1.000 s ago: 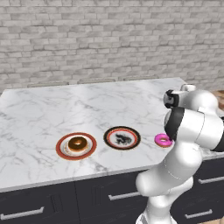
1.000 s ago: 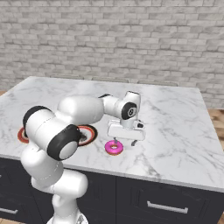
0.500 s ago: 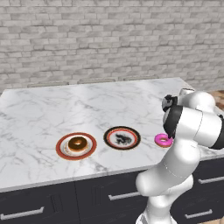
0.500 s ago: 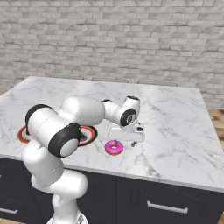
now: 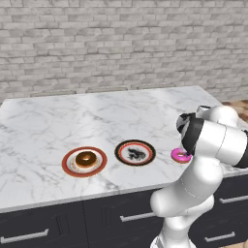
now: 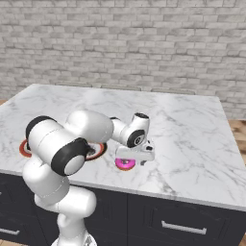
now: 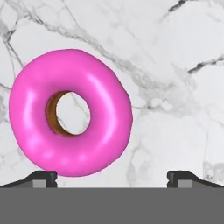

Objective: Place the pastries on the plates.

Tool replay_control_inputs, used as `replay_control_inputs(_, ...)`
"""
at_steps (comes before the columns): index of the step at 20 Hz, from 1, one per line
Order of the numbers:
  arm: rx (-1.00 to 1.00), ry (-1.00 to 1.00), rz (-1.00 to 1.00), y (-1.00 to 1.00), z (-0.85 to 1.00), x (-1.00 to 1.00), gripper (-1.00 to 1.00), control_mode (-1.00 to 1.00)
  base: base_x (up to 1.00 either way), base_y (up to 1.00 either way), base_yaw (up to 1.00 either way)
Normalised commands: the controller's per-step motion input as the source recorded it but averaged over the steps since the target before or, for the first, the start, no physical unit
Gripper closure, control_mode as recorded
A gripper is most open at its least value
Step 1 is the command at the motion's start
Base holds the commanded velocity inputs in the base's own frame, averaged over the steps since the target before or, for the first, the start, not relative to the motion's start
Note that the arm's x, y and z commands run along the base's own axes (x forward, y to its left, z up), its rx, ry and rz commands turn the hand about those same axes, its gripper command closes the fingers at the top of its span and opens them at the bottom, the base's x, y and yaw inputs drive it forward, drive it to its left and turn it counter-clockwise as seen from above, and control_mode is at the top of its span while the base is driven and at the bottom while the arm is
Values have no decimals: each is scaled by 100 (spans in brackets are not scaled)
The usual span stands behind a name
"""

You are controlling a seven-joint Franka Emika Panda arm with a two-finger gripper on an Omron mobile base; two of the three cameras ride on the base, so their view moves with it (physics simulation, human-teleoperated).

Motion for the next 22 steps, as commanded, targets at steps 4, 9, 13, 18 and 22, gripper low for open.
replay_control_inputs(4, 0, -5, 0, 9, -23, 14, -100, -100, 0, 0, 0)
replay_control_inputs(9, 0, -14, 0, -22, 12, 35, -100, -100, 0, 0, 0)
replay_control_inputs(13, 0, -6, 0, -15, 19, 18, -100, -100, 0, 0, 0)
replay_control_inputs(18, 0, -1, 0, 48, -1, 14, -100, -100, 0, 0, 0)
replay_control_inputs(22, 0, -2, 0, 10, -22, 2, -100, -100, 0, 0, 0)
